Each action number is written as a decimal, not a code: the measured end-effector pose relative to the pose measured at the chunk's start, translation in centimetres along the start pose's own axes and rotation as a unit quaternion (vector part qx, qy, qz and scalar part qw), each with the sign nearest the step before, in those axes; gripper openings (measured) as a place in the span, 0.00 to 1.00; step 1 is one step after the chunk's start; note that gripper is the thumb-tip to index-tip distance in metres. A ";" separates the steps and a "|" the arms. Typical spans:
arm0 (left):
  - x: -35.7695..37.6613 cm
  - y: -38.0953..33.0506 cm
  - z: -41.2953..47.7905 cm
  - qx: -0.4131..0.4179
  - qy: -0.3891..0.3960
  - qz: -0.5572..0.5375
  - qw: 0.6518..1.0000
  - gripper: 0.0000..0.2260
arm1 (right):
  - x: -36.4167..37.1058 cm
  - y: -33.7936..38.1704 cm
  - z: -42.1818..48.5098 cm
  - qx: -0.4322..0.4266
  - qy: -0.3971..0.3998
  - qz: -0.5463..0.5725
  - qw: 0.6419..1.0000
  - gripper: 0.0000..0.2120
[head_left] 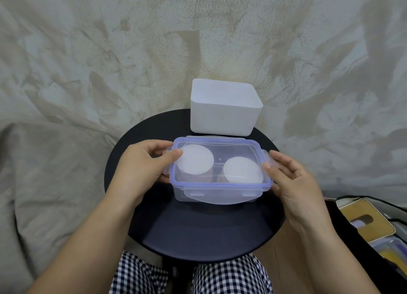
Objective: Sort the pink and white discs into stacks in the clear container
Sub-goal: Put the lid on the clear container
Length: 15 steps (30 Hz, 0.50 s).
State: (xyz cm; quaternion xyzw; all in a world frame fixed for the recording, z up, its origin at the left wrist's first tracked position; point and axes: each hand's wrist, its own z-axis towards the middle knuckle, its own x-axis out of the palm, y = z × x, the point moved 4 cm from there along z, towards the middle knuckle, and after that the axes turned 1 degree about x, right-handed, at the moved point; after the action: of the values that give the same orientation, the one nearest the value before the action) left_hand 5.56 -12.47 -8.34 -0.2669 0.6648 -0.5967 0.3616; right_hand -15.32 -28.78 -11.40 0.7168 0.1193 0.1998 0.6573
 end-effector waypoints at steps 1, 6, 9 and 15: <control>0.0 0.0 0.0 -0.001 0.001 0.000 1.000 0.04 | 0.0 0.0 0.0 0.000 0.001 -0.006 1.000 0.13; 0.0 0.4 -0.2 -0.015 0.003 -0.022 1.000 0.05 | -0.1 0.2 0.0 -0.020 0.014 -0.059 0.998 0.11; 0.1 0.4 -0.5 0.003 -0.012 -0.017 1.000 0.05 | -0.1 0.2 0.1 -0.021 0.017 -0.083 0.996 0.12; 1.1 -2.4 -0.7 0.254 -0.037 0.311 0.915 0.13 | -0.1 0.3 0.1 -0.025 0.021 -0.109 0.993 0.13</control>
State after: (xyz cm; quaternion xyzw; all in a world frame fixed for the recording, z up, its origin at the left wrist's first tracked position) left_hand 4.19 -13.24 -6.17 0.0318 0.5261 -0.5927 0.6090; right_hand -15.37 -28.92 -11.06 0.6783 0.2058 0.1448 0.6904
